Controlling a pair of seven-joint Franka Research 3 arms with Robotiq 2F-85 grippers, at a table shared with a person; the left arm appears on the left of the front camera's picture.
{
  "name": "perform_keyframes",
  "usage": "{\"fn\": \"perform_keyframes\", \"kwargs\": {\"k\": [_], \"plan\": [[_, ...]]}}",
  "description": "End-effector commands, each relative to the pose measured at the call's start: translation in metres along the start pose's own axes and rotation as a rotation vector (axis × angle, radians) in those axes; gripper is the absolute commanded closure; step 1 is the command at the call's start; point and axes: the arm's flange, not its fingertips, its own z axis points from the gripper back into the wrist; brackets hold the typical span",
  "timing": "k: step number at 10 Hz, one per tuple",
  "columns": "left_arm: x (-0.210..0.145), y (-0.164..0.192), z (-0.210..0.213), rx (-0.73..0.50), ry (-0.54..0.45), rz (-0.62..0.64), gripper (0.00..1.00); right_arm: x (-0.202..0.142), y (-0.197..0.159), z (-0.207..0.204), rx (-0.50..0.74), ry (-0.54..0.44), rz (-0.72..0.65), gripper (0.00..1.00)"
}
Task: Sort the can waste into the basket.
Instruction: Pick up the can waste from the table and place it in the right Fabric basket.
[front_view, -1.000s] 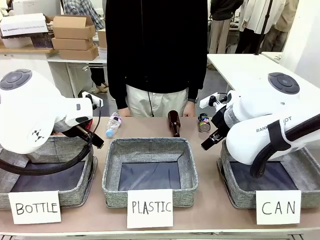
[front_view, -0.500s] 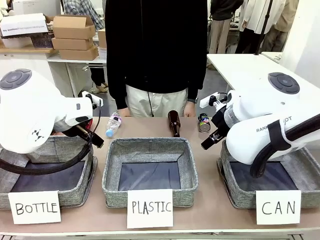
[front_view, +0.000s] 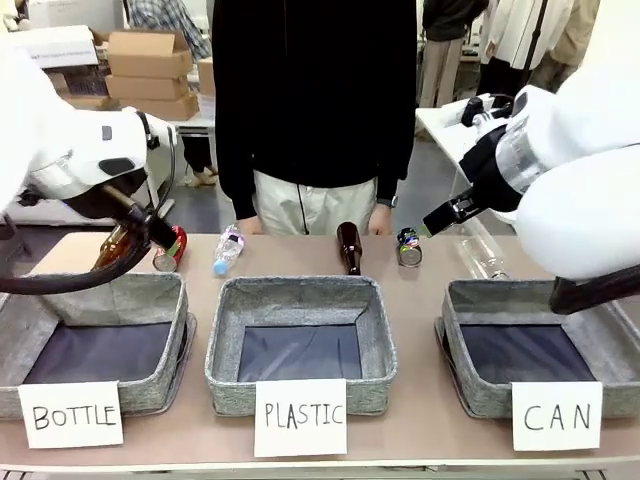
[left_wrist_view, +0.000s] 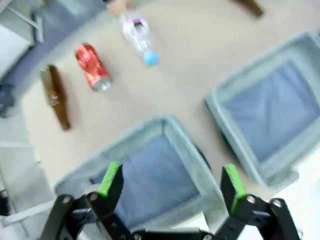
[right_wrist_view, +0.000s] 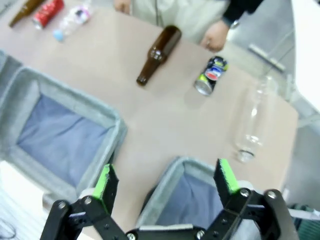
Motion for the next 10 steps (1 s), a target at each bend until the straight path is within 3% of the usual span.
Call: {"fn": "perform_keyframes", "kwargs": {"k": [1,2,3,4,5,6,7,8,9,10], "plan": [[-0.069,-0.029,0.010,-0.036,0.104,-0.171,0.00,-0.072,0.021,0.023,0.016,0.001,0.034,0.00],[-0.074,-0.030,0.005,-0.011,0.149,-0.147,0.00,-0.079,0.024,0.016,0.009,0.025,0.022,0.00],[-0.013,-0.015,0.018,-0.019,0.067,-0.061,0.00,-0.003,0.007,0.023,-0.002,0.005,0.018,0.00],[-0.013,-0.015,0.018,-0.019,0.067,-0.061,0.00,-0.003,0.007,0.023,-0.002,0.005,0.018,0.00],[-0.025,-0.026,0.028,-0.030,0.127,-0.102,0.00,-0.006,0.013,0.036,0.000,0.015,0.032,0.00],[-0.021,-0.017,0.024,-0.245,0.056,-0.092,0.00,0.000,0.004,0.038,0.128,0.048,-0.225,0.00],[-0.032,0.005,0.030,-0.594,-0.104,-0.005,0.00,-0.005,-0.019,0.054,0.440,0.134,-0.513,0.00],[-0.051,0.032,0.030,-0.856,-0.252,0.070,0.00,-0.020,-0.045,0.066,0.649,0.145,-0.666,0.00],[-0.076,0.055,0.024,-1.000,-0.486,0.213,0.00,-0.037,-0.073,0.072,0.754,0.128,-0.830,0.00],[-0.097,0.070,0.017,-1.038,-0.627,0.337,0.00,-0.056,-0.097,0.076,0.863,0.052,-0.929,0.00]]}}
